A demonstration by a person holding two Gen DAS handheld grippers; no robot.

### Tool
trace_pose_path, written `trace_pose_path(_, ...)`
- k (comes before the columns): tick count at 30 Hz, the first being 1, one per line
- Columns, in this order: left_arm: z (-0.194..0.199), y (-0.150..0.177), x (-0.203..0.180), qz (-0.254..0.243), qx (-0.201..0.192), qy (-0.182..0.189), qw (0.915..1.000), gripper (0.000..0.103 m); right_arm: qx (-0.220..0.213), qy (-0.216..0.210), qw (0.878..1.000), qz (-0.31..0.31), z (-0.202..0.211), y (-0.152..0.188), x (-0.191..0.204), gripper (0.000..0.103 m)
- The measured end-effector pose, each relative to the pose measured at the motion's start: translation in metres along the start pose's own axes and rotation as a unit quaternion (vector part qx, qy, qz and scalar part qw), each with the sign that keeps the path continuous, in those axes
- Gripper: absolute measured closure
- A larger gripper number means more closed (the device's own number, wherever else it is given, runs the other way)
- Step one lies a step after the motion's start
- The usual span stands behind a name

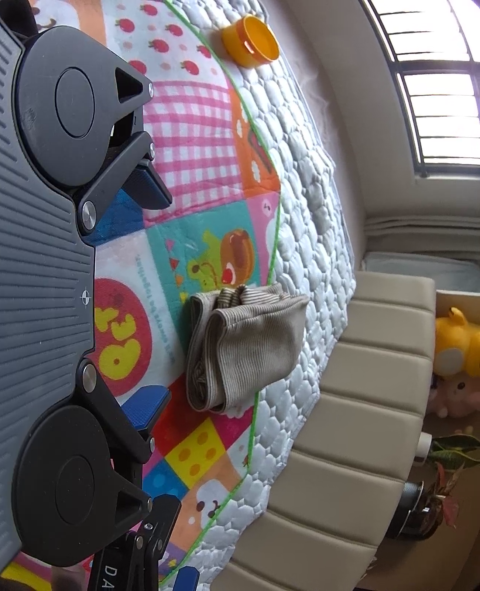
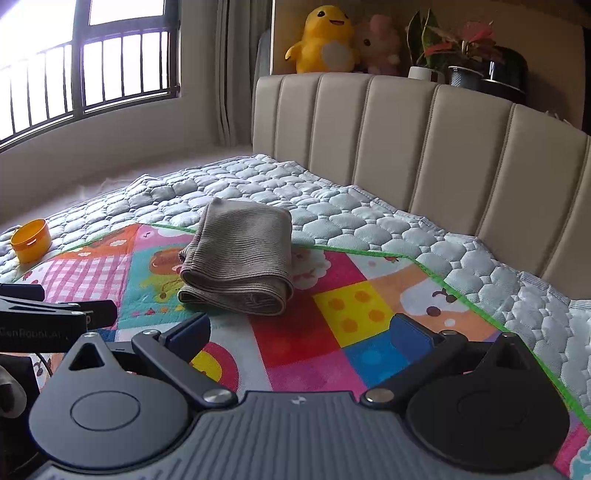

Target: Fold clothes

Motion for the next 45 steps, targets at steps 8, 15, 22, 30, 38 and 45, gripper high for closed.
trace_pose_path(8,0.0004,-0.0003,-0.0018,-0.005,-0.002,0.001,1.0000,0.000,-0.003,-0.001,1.000,-0.004,0.0019,-0.0003,-0.0005,0.000)
trace_pose_path(15,0.0021,-0.0011,-0.0003,-0.002,-0.005,0.006,1.0000,0.000,-0.001,0.000,1.000,-0.005,0.0009,-0.0002,-0.0003,0.000)
trace_pose_path(22,0.0068,-0.0012,-0.0045,-0.008,-0.013,0.015,0.9998,0.000,-0.002,0.001,1.000,-0.004,0.0007,0.0000,-0.0001,0.000)
trace_pose_path(30,0.0063,-0.0023,-0.0041,-0.008,-0.011,0.012,0.9998,0.000,-0.002,0.000,1.000,-0.004,0.0011,0.0001,-0.0009,0.000)
trace_pose_path(38,0.0049,-0.0022,-0.0038,-0.009,-0.008,0.012,0.9999,0.000,-0.001,0.000,1.000,-0.004,0.0008,0.0004,-0.0010,0.000)
trace_pose_path(45,0.0041,-0.0019,-0.0036,-0.008,-0.007,0.009,0.9999,0.000,-0.003,0.003,1.000,-0.007,0.0013,0.0005,-0.0019,0.000)
Point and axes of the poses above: each gripper's, at about its wrist camera, not at the fingertips, and z roughly against the way its jaws point, x to its left, y to its underside, the point moved 10 cm from there along -z, roughly the way its jaws point, and after that the axes turned 14 degrees about x, right-handed, at the moved point
